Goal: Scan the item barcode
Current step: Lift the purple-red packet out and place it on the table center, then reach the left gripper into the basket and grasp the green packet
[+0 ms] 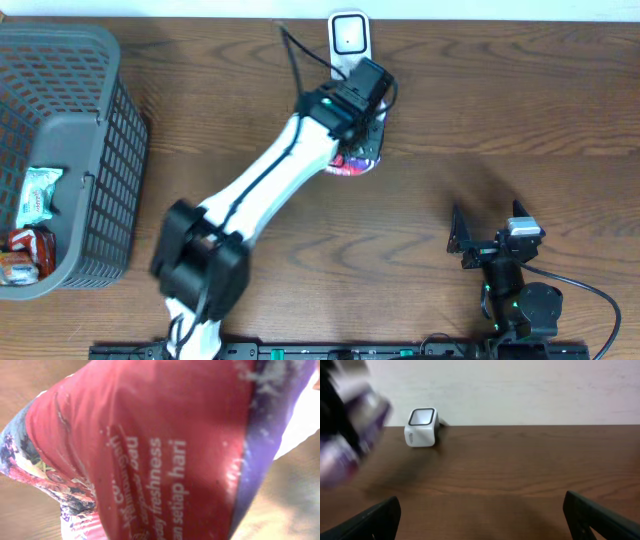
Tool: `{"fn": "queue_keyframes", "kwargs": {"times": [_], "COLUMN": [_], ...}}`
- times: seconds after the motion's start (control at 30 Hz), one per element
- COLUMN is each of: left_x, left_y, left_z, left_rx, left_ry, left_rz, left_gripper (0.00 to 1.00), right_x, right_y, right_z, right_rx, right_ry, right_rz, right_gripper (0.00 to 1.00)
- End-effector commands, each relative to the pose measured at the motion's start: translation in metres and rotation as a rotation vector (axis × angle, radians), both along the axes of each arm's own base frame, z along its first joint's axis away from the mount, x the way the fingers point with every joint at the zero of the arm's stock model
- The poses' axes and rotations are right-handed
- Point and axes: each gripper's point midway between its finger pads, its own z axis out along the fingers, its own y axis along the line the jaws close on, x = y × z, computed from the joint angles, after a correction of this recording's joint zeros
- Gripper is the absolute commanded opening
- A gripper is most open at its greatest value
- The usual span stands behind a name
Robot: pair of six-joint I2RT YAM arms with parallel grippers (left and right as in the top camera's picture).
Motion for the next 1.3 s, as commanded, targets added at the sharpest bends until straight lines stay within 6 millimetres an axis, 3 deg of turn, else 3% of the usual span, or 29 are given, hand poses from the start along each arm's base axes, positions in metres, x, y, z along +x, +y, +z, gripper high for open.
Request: {"fn": "queue_keyframes", "kwargs": {"times": [0.0,0.03,0.1,0.13,0.2,0.27,0.37,0.47,0.5,0.57,0.63,0.67,0.8,0.9,1.0,1.07,1.17,1.23,1.27], "left_x": [-0.001,-0.002,-0.004,-0.003,-0.001,0.002,0.004,0.006,0.007,0.008,0.004,0.003,-0.006,-0.016,-0.032,-0.045,-0.07,-0.081,-0.086], "left_y": [0.002,0.002,0.003,0.003,0.002,-0.002,-0.006,0.004,0.021,0.054,0.101,0.124,0.244,0.323,0.406,0.449,0.502,0.523,0.536], "left_z": [-0.029,-0.035,-0.038,-0.034,-0.019,0.009,0.062,0.122,0.156,0.193,0.225,0.235,0.271,0.285,0.284,0.273,0.237,0.209,0.184], "left_rx": [0.024,0.028,0.037,0.031,0.011,-0.036,-0.126,-0.197,-0.203,-0.169,-0.078,-0.02,0.212,0.285,0.345,0.349,0.352,0.385,0.418], "left_ry": [0.068,0.082,0.091,0.085,0.062,0.021,-0.072,-0.212,-0.309,-0.427,-0.536,-0.576,-0.685,-0.707,-0.681,-0.638,-0.513,-0.41,-0.325], "left_rz": [0.106,0.104,0.104,0.104,0.105,0.097,0.081,0.053,0.045,0.069,0.112,0.145,0.453,0.671,0.924,1.101,1.355,1.421,1.441], "left_gripper": [0.27,0.38,0.7,0.75,0.75,0.76,0.79,0.83,0.84,0.87,0.91,1.0,0.98,0.98,0.98,0.98,0.98,0.9,0.87], "right_x": [0.0,0.0,0.0,0.0,0.0,0.0,0.0,0.0,0.0,0.0,0.0,0.0,0.0,0.0,0.0,0.0,0.0,0.0,0.0], "right_y": [-0.002,-0.002,-0.002,-0.002,-0.002,-0.002,-0.002,-0.002,-0.002,-0.002,-0.002,-0.002,-0.002,-0.002,-0.002,-0.002,-0.002,-0.002,-0.002], "right_z": [0.0,0.0,0.0,0.0,0.0,0.0,0.0,0.0,0.0,0.0,0.0,0.0,0.0,0.0,0.0,0.0,0.0,0.0,0.0], "right_rx": [0.01,0.01,0.01,0.01,0.01,0.01,0.01,0.01,0.01,0.01,0.01,0.01,0.01,0.01,0.01,0.01,0.01,0.01,0.01], "right_ry": [0.001,0.001,0.001,0.001,0.001,0.001,0.001,0.001,0.001,0.001,0.001,0.0,0.001,0.001,0.001,0.001,0.001,0.001,0.001], "right_rz": [-0.01,-0.01,-0.01,-0.01,-0.01,-0.01,-0.01,-0.01,-0.01,-0.01,-0.01,-0.01,-0.01,-0.01,-0.01,-0.01,-0.01,-0.01,-0.01], "right_gripper": [0.99,0.99,0.99,0.99,0.99,0.99,0.99,0.99,0.99,0.99,0.99,0.99,0.99,0.99,0.99,0.99,0.99,0.99,0.99]}}
